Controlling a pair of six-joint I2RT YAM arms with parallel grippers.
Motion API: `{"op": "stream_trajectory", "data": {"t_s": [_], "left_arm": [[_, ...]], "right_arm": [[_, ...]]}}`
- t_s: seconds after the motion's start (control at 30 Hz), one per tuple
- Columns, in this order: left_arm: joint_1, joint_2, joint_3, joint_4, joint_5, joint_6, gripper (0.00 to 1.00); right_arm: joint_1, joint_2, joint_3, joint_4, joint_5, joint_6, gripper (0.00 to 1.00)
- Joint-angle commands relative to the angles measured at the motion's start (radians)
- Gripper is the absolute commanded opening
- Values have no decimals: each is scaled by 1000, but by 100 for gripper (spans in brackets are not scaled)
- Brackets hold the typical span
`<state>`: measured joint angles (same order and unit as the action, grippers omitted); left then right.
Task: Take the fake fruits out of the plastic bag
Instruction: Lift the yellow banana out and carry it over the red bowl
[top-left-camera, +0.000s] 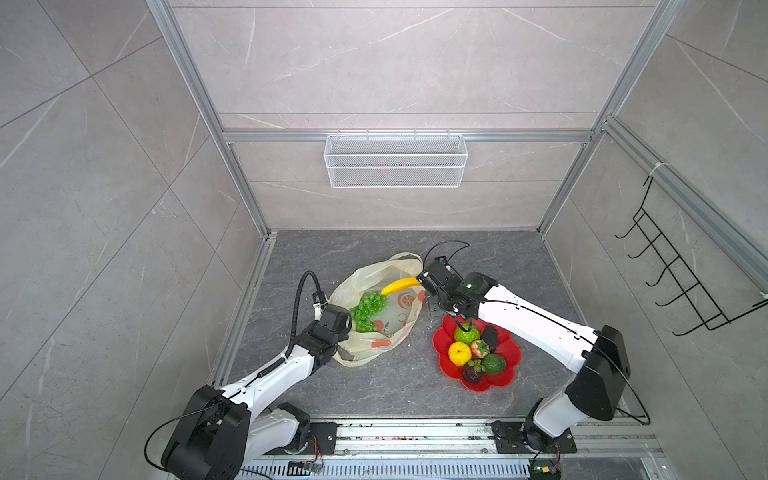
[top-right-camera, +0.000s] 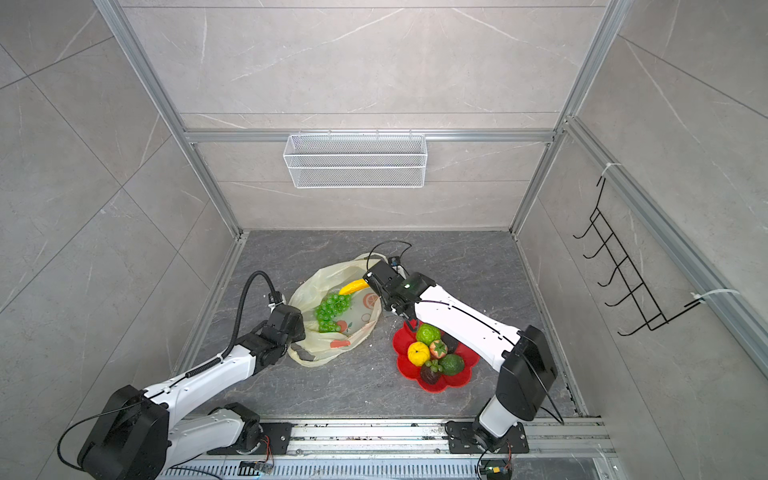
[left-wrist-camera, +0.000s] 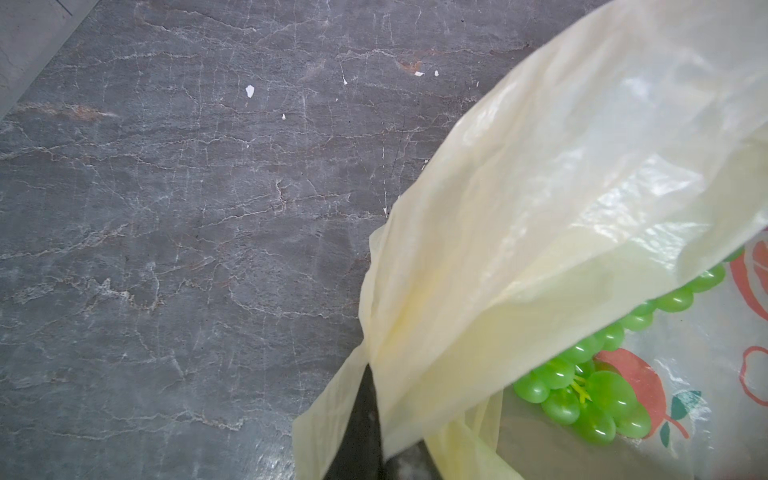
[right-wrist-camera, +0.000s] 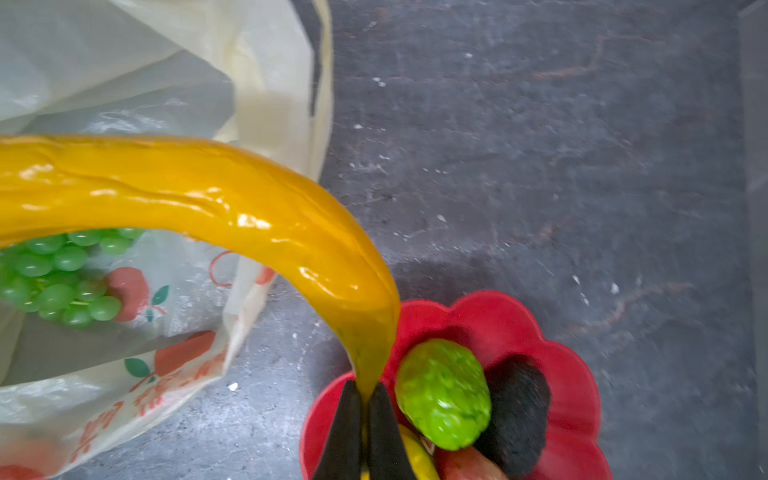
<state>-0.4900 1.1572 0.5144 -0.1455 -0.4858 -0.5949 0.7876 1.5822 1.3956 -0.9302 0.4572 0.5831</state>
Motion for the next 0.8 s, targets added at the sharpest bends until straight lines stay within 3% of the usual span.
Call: {"op": "stream_trajectory", "data": {"t_s": [0.0,0.37,0.57,0.77], "left_arm": [[5,-24,26,-5,9,-14,0],[10,-18,21,0,50,-23,0],[14,-1,20,7,71,-26,0],[21,8,22,10,95,-29,0]], "right_arm": [[-45,-83,-63,-157,68,125,2],[-217,-393,-330,-322,27,387,1],[-233,-487,-445,-369,-5,551,1],[-240,-508,-515,-359,-13,636,0]]}}
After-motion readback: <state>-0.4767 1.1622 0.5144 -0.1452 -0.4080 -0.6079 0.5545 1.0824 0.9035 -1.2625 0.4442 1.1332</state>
